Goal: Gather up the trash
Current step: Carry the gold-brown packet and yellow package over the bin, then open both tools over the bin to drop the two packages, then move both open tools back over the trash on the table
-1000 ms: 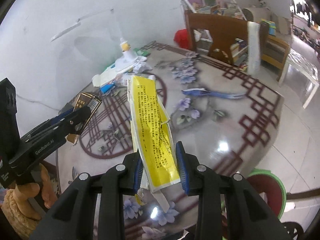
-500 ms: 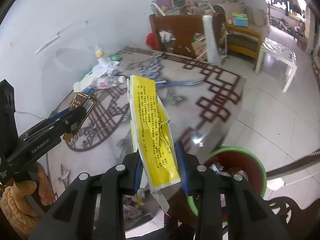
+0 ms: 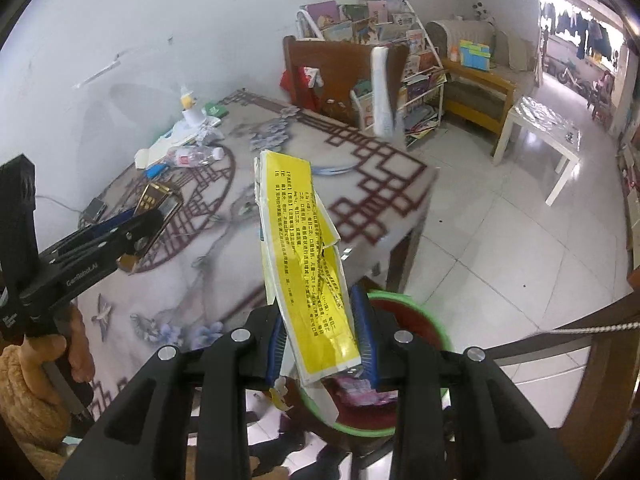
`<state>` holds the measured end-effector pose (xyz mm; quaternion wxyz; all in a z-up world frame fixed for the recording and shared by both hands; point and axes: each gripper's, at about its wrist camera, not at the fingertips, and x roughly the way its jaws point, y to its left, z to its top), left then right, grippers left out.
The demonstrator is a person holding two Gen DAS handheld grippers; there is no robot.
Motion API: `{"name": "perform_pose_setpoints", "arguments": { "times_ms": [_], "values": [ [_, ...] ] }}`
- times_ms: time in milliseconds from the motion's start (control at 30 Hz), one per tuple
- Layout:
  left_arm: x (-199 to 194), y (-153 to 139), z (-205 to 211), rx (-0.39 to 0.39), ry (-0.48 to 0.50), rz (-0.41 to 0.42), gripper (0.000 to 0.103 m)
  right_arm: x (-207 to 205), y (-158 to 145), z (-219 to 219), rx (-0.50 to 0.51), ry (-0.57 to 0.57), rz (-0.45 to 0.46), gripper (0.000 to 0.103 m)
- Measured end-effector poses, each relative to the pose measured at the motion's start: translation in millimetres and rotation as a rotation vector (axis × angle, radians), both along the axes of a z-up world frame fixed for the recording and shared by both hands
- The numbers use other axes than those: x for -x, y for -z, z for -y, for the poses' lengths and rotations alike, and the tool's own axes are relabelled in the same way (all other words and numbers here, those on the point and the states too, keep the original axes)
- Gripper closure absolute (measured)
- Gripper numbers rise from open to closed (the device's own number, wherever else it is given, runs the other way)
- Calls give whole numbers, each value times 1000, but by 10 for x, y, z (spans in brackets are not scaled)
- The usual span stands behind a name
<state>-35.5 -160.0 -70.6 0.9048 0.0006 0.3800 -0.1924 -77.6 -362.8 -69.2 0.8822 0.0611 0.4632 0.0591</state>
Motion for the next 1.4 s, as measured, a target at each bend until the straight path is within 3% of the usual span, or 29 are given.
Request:
{"name": "perform_pose_setpoints", "arguments": {
  "times_ms": [433,600,867,933,967,1033,1133,1400],
  "values": [
    [295,292,976,-57,111,-85,59,176,694,859,-138,107,-179,72],
    [368,305,1188,-87,155,-89,59,204,766,1046,-229,167,-197,72],
    [403,358,1299,-105,200,-103,58,175,840,969,-215,152,-223,67],
    [395,386,1313,-109,205,-112,56,158,889,990,-225,171,-245,66],
    [395,392,1318,-109,207,-119,49,157,914,1011,-232,184,-256,66],
    [389,394,1314,-101,205,-123,39,163,955,1065,-254,214,-272,56],
    [400,377,1295,-97,206,-109,31,182,957,1137,-292,247,-270,49],
    [375,353,1146,-96,186,-102,27,158,969,1066,-238,231,-276,46]
  ]
}}
